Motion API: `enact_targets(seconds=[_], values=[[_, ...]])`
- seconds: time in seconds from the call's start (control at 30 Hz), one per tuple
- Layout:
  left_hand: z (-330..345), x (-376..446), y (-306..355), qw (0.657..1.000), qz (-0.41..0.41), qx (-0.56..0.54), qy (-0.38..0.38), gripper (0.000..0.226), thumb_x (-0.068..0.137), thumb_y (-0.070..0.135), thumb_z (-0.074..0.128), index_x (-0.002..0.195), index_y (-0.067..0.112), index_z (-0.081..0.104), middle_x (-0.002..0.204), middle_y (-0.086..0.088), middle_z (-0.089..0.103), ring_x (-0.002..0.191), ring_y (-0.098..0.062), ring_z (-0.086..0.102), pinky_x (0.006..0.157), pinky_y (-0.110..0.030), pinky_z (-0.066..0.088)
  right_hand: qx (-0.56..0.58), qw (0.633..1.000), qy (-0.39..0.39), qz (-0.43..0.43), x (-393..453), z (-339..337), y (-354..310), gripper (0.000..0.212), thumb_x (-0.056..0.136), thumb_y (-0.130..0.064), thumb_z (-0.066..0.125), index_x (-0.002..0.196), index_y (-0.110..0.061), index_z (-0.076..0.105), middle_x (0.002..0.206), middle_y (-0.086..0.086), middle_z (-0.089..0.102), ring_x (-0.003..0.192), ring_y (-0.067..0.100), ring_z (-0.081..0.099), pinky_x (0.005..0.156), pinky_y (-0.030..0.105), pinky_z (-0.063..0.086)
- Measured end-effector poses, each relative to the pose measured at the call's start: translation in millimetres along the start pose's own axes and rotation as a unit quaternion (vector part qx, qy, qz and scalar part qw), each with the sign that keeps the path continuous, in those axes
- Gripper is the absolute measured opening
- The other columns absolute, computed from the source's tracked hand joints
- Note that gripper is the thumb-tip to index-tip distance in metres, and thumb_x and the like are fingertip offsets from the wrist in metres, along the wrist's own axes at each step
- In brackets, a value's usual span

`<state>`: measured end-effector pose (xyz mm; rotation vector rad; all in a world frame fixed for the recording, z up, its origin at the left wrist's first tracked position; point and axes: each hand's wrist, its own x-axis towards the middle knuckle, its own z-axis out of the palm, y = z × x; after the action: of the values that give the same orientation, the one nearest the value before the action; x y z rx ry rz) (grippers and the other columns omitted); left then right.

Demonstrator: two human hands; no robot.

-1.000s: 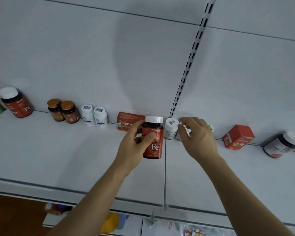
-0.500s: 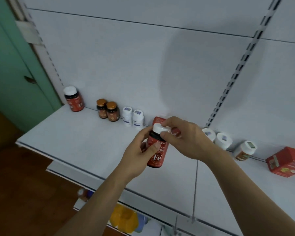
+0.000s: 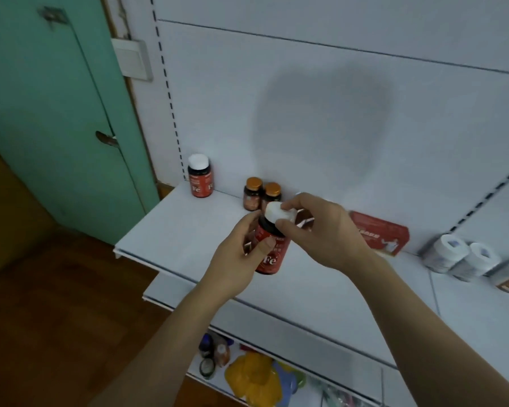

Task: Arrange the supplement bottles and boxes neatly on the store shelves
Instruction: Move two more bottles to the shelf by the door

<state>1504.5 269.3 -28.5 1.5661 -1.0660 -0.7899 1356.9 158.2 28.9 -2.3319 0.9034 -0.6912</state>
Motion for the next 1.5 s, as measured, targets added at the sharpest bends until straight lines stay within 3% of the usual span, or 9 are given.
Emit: enact_targets(seconds=[0.07,0.17,0.27,0.43,0.63,0.8,0.97,1.2,1.5], values=[[-25,0,-6,1.000,-0.002,0.024,0.016,0.044,0.096,0.037,0.061,0.134,0.048,0.043,0.129,0.026,0.056,0.119,0.001,0.053,0.096,-0.016,0.043,-0.009,1.000,0.008,-0.001,10,22,-15,0.028,0.086,-0.038,0.074,0.111,-0.030,0.067,0.094,-0.015,0.065,0.082,0.000,0.064,0.069,0.013,0.052],[-58,7,-17,0.997,-0.016,0.067,0.034,0.044,0.096,0.038,0.060,0.138,0.040,0.044,0.130,0.020,0.055,0.119,-0.003,0.052,0.104,-0.028,0.045,-0.032,0.999,0.015,-0.020,28,50,-33,0.030,0.085,-0.038,0.075,0.112,-0.026,0.067,0.097,-0.011,0.066,0.081,0.004,0.064,0.071,0.017,0.055],[-86,21,-29,0.980,-0.016,0.183,0.071,0.051,0.098,0.041,0.055,0.146,0.031,0.041,0.143,0.011,0.052,0.129,-0.010,0.050,0.110,-0.038,0.043,-0.063,0.996,0.039,-0.046,51,70,-43,0.030,0.085,-0.033,0.076,0.110,-0.018,0.069,0.101,-0.005,0.068,0.078,0.012,0.063,0.072,0.026,0.056],[-122,51,-50,0.942,0.008,0.323,0.090,0.054,0.100,0.043,0.049,0.149,0.021,0.040,0.153,0.001,0.044,0.139,-0.016,0.040,0.113,-0.032,0.032,-0.132,0.988,0.059,-0.058,102,104,-39,0.030,0.083,-0.029,0.074,0.108,-0.013,0.067,0.104,0.002,0.070,0.080,0.025,0.065,0.075,0.040,0.053],[-154,93,-72,0.903,0.006,0.424,0.066,0.058,0.100,0.046,0.045,0.150,0.016,0.037,0.153,-0.003,0.041,0.141,-0.022,0.036,0.117,-0.037,0.030,-0.172,0.984,0.025,-0.032,161,138,-19,0.036,0.086,-0.024,0.072,0.117,-0.008,0.065,0.115,0.011,0.066,0.096,0.034,0.065,0.068,0.030,0.041],[-172,118,-88,0.895,-0.013,0.444,0.045,0.059,0.101,0.048,0.042,0.151,0.017,0.036,0.156,-0.004,0.037,0.145,-0.024,0.030,0.119,-0.040,0.027,-0.186,0.982,0.030,-0.020,191,163,1,0.033,0.083,-0.019,0.075,0.111,-0.004,0.068,0.109,0.014,0.070,0.098,0.039,0.061,0.076,0.036,0.046],[-191,139,-105,0.891,-0.014,0.454,-0.005,0.061,0.101,0.051,0.037,0.153,0.019,0.030,0.160,-0.004,0.029,0.148,-0.024,0.023,0.121,-0.041,0.025,-0.188,0.981,0.045,0.029,207,176,-2,0.034,0.088,-0.021,0.071,0.117,-0.005,0.066,0.119,0.014,0.067,0.111,0.035,0.060,0.085,0.040,0.050],[-215,155,-116,0.894,0.023,0.443,-0.067,0.062,0.101,0.052,0.035,0.154,0.020,0.028,0.162,-0.004,0.027,0.149,-0.024,0.022,0.121,-0.043,0.025,-0.213,0.971,0.105,0.043,203,190,-12,0.022,0.082,-0.010,0.074,0.101,-0.001,0.067,0.102,0.016,0.068,0.080,0.037,0.066,0.061,0.037,0.051],[-230,157,-118,0.891,0.062,0.440,-0.087,0.061,0.101,0.052,0.036,0.153,0.019,0.029,0.161,-0.005,0.027,0.149,-0.024,0.021,0.121,-0.042,0.023,-0.253,0.958,0.130,0.040,198,204,-17,0.020,0.084,-0.007,0.075,0.101,0.000,0.068,0.112,0.019,0.068,0.069,0.036,0.068,0.053,0.028,0.047]])
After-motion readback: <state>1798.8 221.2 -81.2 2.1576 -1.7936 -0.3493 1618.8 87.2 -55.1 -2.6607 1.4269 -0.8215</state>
